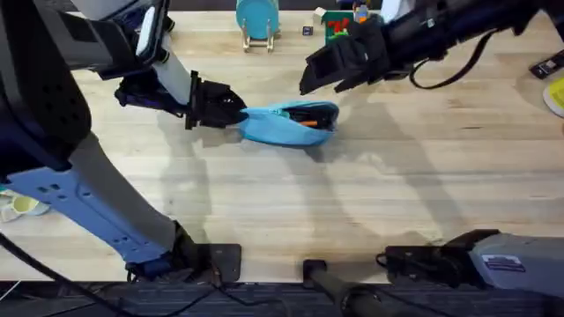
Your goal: Unzip the bag, pick up the pens from the table one at a time and place them inside, then zip the bag closed.
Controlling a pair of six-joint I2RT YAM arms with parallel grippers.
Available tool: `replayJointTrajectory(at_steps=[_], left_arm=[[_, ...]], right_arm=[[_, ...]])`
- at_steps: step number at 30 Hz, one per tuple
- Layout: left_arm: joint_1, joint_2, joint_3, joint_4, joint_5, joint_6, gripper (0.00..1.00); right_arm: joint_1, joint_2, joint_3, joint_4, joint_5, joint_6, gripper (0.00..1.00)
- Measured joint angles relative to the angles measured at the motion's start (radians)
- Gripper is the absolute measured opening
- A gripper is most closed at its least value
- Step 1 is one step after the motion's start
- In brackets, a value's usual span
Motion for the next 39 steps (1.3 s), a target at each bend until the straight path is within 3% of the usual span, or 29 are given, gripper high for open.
replayJointTrajectory(at_steps=[9,17,32,39], left_arm=[[0.0,0.0,0.0,0.0,0.0,0.0,0.042],[0.0,0.0,0.0,0.0,0.0,0.0,0.042],[0.0,0.0,0.0,0.0,0.0,0.0,0.042],[0.0,0.0,0.0,0.0,0.0,0.0,0.042]], right_arm=[[0.0,0.0,-0.092,0.093,-0.102,0.083,0.996],[0.0,0.005,-0.108,0.137,-0.152,0.11,0.996],[0.0,0.13,-0.126,0.166,-0.253,0.123,0.995],[0.0,0.132,-0.251,0.289,-0.261,0.155,0.996]])
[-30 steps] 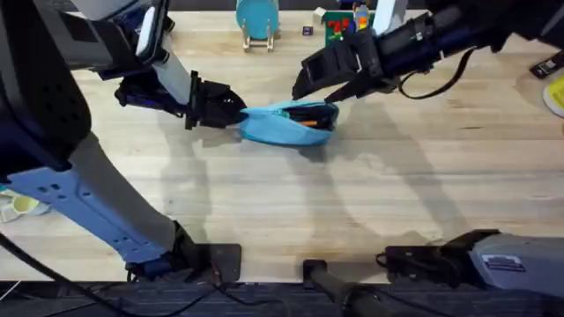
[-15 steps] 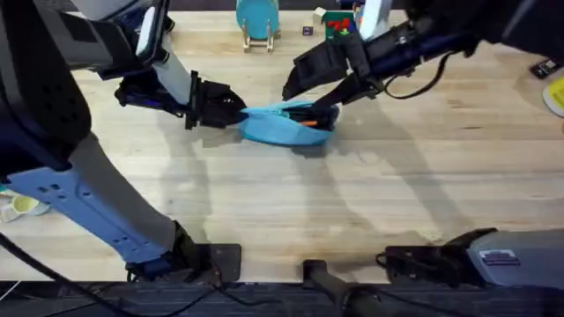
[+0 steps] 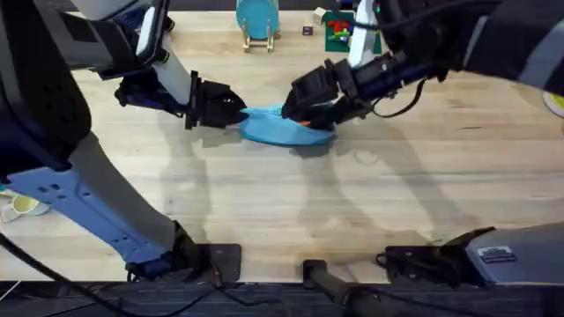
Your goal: Unzip the bag, pick up the pens from the table one at a time and place them inside, then zip the bag closed.
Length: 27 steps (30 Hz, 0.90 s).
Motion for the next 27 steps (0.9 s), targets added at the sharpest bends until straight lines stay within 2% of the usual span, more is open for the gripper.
replayJointTrajectory(at_steps=[4,20,27], left_arm=[[0.0,0.0,0.0,0.0,0.0,0.0,0.042],[0.0,0.0,0.0,0.0,0.0,0.0,0.042],[0.0,0.0,0.0,0.0,0.0,0.0,0.042]], right_arm=[[0.0,0.003,-0.037,0.033,-0.001,0.023,0.996],[0.0,0.006,-0.04,0.086,0.004,0.047,0.996],[0.0,0.051,-0.04,0.108,0.006,0.055,0.997]])
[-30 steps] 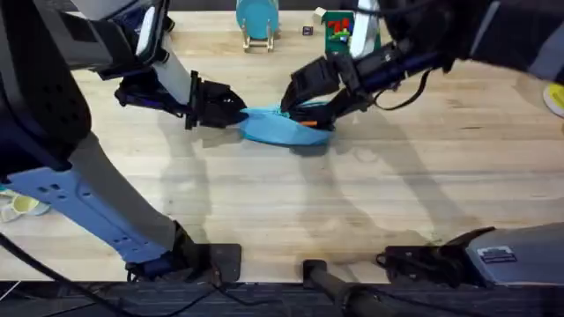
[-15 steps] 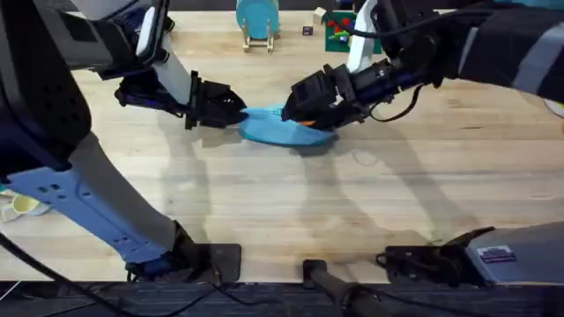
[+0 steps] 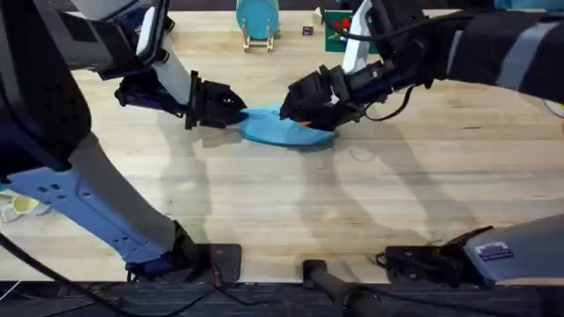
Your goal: Unzip the bag, pick up the pens from the table one at a time and place them inside, then zip the bag closed.
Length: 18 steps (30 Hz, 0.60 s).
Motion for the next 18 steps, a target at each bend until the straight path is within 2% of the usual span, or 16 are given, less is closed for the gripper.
replayJointTrajectory(at_steps=[18], left_arm=[[0.0,0.0,0.0,0.003,0.0,0.0,0.042]], right_arm=[[0.002,0.036,-0.003,0.098,0.0,0.091,0.996]])
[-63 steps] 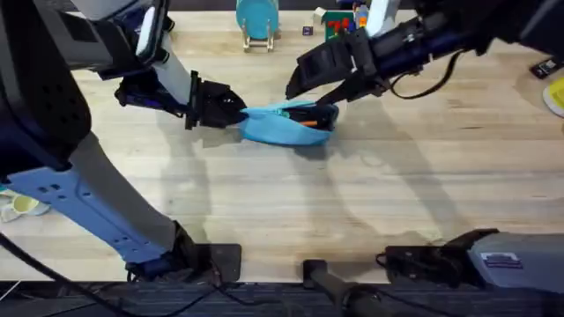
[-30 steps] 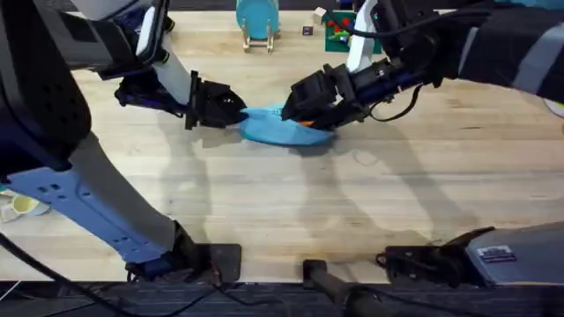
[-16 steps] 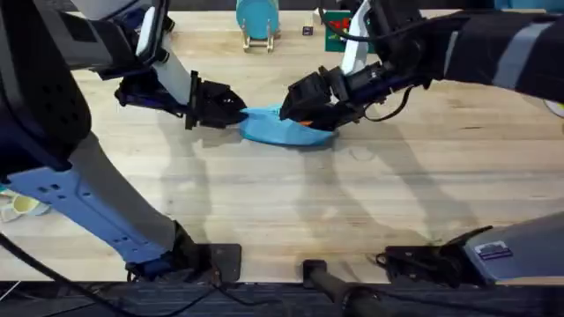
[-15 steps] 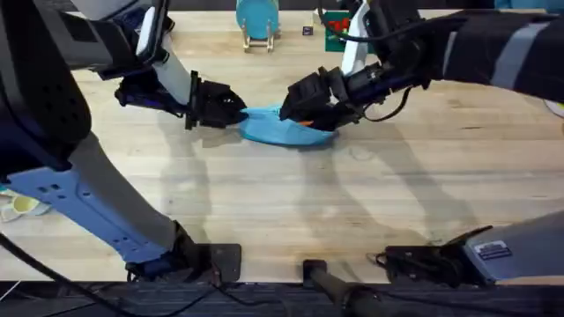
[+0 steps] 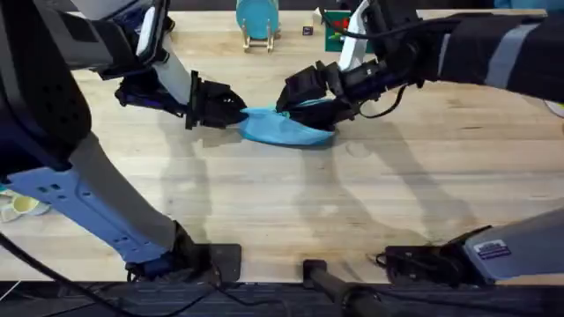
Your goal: Unzip the bag, pick up the pens from the table one at a time and place them inside, then zip the bag closed.
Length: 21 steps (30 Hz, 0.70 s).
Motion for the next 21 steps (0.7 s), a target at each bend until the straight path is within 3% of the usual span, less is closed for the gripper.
replayJointTrajectory(at_steps=[21], left_arm=[[0.0,0.0,0.0,0.0,0.0,0.0,0.042]], right_arm=[[0.058,0.0,-0.002,0.119,0.023,0.126,0.996]])
